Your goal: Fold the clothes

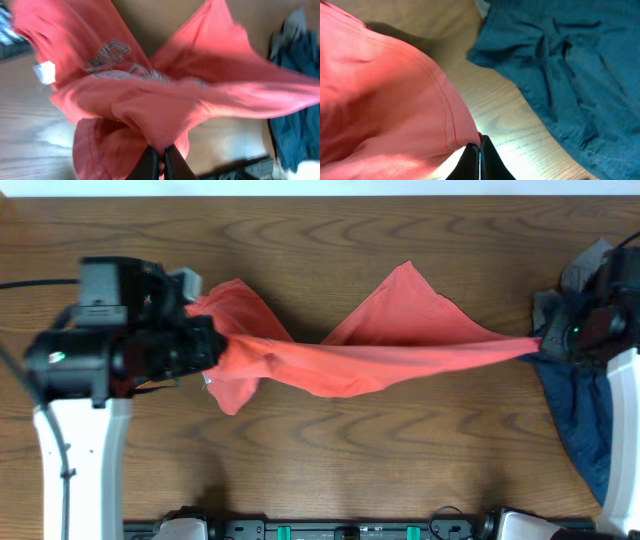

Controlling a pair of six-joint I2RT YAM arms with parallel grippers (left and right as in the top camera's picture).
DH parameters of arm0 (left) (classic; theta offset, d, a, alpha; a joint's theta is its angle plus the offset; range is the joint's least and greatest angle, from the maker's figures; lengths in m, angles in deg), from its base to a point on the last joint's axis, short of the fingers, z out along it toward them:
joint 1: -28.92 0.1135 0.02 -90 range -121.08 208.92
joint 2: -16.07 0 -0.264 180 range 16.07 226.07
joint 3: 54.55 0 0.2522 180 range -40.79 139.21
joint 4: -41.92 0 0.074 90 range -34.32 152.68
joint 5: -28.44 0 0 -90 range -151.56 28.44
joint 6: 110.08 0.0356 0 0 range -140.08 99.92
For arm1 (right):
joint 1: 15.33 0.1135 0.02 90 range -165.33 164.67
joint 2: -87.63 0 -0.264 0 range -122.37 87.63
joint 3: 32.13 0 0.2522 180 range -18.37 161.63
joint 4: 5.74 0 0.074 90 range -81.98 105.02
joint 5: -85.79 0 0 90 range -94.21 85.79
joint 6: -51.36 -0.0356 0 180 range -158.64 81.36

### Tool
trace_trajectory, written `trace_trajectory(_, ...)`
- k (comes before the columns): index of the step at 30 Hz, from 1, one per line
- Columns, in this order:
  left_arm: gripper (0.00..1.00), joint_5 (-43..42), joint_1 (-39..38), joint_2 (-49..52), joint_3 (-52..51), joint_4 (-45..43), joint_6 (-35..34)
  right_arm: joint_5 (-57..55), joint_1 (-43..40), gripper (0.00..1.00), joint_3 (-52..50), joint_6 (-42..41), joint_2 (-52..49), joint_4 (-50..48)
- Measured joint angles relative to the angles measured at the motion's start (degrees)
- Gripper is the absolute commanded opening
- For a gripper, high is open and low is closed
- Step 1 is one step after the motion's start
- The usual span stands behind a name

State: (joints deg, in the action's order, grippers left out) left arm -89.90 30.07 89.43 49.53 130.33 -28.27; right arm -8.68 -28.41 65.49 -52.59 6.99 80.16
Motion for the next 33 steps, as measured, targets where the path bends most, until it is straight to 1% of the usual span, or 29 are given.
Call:
trace_trajectory(5,0.06,0.3,2.9,0.0,9.6,3.6,2.6,1.6,-1.7,0.01,8.0,1.4,2.8,4.5)
trace_trajectory(10,0.06,3.0,3.5,-0.4,18.1,6.9,4.3,2.4,-3.1,0.01,15.2,1.8,7.1,5.4)
trace_trajectory(13,0.06,3.9,3.6,-0.9,19.3,7.4,4.8,2.4,-3.3,0.01,17.4,2.0,8.8,5.5)
trace_trajectory(17,0.06,6.3,3.6,0.5,19.3,7.6,5.6,2.5,-3.3,0.01,17.7,2.4,8.9,6.9)
trace_trajectory(23,0.06,13.8,3.6,9.1,19.3,5.0,6.5,3.0,-3.3,0.01,17.2,2.7,2.8,7.7)
trace_trajectory(27,0.06,13.1,2.6,17.6,19.3,3.2,6.8,3.4,-3.3,0.01,16.6,3.0,-2.9,6.2)
trace_trajectory(29,0.06,11.7,1.1,22.1,19.3,5.2,7.0,2.4,-3.3,0.01,16.4,3.0,-6.3,6.3)
trace_trajectory(33,0.06,8.6,-4.1,30.2,19.1,13.7,7.5,-2.4,-3.4,0.01,16.0,2.4,-12.3,8.3)
